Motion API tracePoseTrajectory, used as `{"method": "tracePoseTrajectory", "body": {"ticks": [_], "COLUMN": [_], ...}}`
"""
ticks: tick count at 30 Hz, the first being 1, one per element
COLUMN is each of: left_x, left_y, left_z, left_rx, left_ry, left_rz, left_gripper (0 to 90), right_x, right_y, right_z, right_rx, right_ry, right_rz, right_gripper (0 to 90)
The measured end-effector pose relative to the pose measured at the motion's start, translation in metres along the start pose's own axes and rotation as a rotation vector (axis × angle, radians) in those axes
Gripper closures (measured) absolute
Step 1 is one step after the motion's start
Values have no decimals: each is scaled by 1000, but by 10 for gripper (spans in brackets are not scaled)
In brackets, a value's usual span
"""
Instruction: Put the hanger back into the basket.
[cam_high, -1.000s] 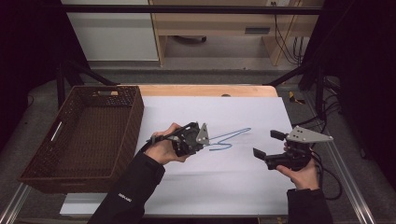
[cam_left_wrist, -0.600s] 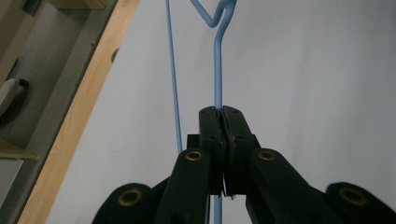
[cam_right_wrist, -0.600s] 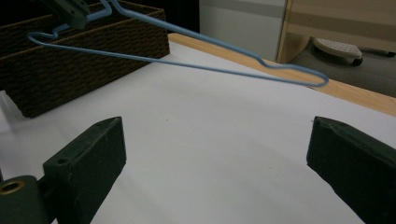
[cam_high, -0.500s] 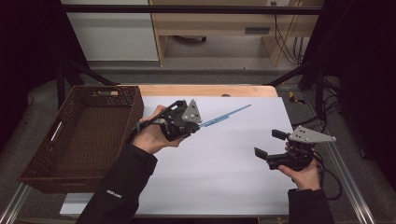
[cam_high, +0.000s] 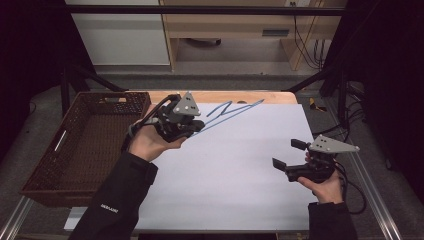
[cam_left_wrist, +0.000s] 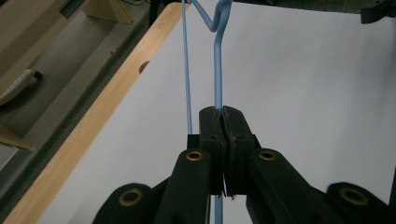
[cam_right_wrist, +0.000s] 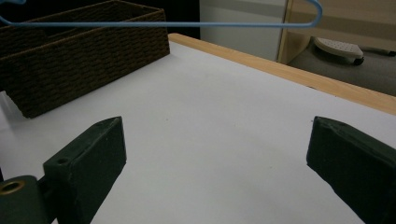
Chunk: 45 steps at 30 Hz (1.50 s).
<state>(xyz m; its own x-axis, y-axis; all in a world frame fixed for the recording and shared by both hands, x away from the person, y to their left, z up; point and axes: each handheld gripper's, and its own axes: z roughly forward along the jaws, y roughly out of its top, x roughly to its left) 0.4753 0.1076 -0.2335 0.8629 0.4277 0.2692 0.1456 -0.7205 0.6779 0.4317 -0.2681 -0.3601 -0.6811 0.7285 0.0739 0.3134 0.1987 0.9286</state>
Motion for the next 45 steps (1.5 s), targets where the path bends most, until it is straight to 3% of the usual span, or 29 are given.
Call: {"method": "tracePoseTrajectory", "body": {"ticks": [4,12,14,19,29,34,45], "left_x": [8,27,34,43,62,73,91], "left_y": [0,-9,-15,-24,-57,-80,-115], "left_z": [-13,-46,-59,-70,-96,-113,-127], "left_rx": [-22,-55,-89,-100,-115,-115,-105], "left_ry": [12,85,94,111,157,191,237], "left_rz": [-23,-70,-96,-123,-190,-239,-296], "left_gripper": [886,885,885,885,885,885,885], "right_x": [-1,-1,-2,-2,-2,-2,-1], "right_y": [0,-1,-1,-1,-1,-1,-1], "right_z": [0,0,-1,-2,-2,-2,0], "right_rx": [1,-1,0,-3,-5,0,6], "right_ry": [1,3,1,0,-6,-8,-10], "right_rz": [2,2,1,-1,3,-4,-3], "right_gripper": [51,52,52,52,52,51,51]}}
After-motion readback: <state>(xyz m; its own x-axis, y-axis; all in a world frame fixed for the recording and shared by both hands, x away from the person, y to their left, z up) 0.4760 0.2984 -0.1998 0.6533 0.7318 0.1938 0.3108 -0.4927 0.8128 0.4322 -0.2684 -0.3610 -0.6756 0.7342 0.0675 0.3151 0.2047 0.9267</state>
